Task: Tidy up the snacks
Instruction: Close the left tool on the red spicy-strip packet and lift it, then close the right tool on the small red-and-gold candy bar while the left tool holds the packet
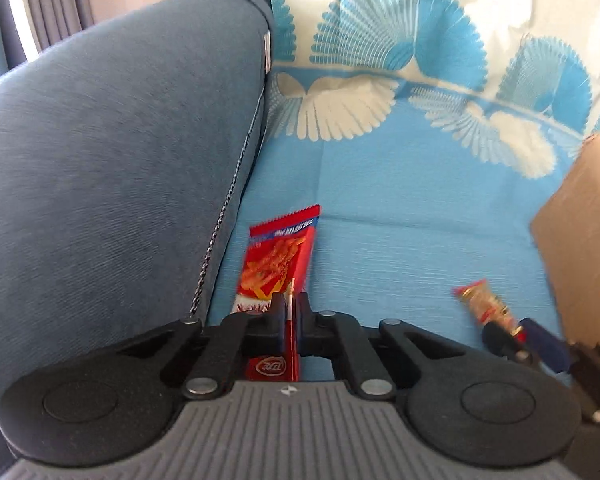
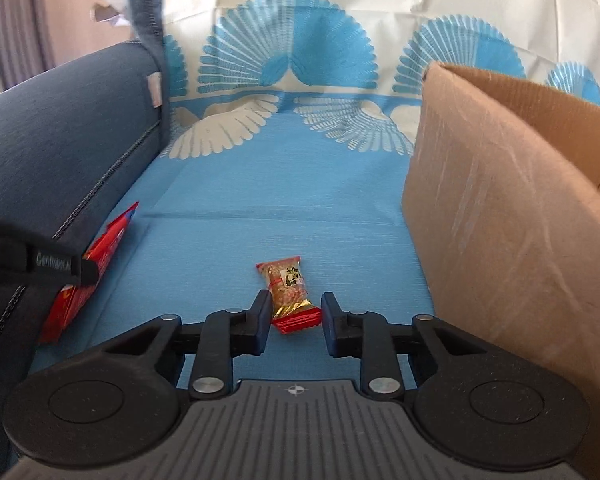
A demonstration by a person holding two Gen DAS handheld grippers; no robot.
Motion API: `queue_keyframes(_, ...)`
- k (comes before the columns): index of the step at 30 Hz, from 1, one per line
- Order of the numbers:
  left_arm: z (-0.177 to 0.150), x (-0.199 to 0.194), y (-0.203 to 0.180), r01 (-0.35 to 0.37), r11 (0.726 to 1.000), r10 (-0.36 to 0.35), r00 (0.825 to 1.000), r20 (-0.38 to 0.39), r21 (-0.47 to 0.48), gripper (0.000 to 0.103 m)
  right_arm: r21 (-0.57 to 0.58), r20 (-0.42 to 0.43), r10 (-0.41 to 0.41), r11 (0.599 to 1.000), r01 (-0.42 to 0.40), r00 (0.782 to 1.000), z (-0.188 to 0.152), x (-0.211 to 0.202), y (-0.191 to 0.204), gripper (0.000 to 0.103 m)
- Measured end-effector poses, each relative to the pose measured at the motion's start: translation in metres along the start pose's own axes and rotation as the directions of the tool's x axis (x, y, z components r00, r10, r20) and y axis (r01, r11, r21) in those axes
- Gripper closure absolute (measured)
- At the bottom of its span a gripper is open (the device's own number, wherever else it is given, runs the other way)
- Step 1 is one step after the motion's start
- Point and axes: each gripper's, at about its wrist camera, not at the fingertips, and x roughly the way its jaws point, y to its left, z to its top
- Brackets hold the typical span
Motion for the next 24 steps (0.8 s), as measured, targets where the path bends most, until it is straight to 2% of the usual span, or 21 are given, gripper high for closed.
queue_keyframes(4,-0.013,-0.035,0.006,0.057,0.998,-0.057,0.998,0.032,0.006,0.100,-0.075,-0.002,0.017,0.997,-0.017,1.000,-0.015,-0.036,0.010,0.075)
queue_keyframes(10,-0.044,-0.095,0.004,0.169,0.986,-0.169,0.984,0.049,0.011,0.101,-0.080,-0.040,0.071,0.994,-0.074,0.997,-0.053,-0.102,0.007,0.075)
queue_keyframes(15,-0.074,-0.124,0.005,0.295,0.955,-0.294,0.955,0.033,-0.027,0.101,-0.114,-0.058,0.101,0.988,-0.107,0.993,-0.085,-0.143,-0.002,0.075)
queue_keyframes(17,-0.088,-0.125,0.010,0.349,0.933,-0.350,0.937,0.004,-0.085,0.101,-0.080,-0.083,0.117,0.989,-0.123,0.990,-0.091,-0.151,-0.011,0.075)
queue_keyframes(19,-0.100,-0.122,0.018,0.398,0.899,-0.406,0.914,-0.009,-0.183,0.101,-0.100,-0.079,0.117,0.987,-0.125,0.990,-0.100,-0.160,-0.017,0.075)
queue_keyframes(21,-0.111,-0.118,0.028,0.437,0.852,-0.457,0.889,-0.004,-0.290,0.103,-0.108,-0.111,0.131,0.984,-0.143,0.985,-0.106,-0.162,-0.024,0.075)
queue_keyframes(24,-0.127,-0.115,0.039,0.465,0.780,-0.502,0.865,0.025,-0.420,0.103,-0.094,-0.124,0.151,0.982,-0.164,0.981,-0.108,-0.162,-0.031,0.075)
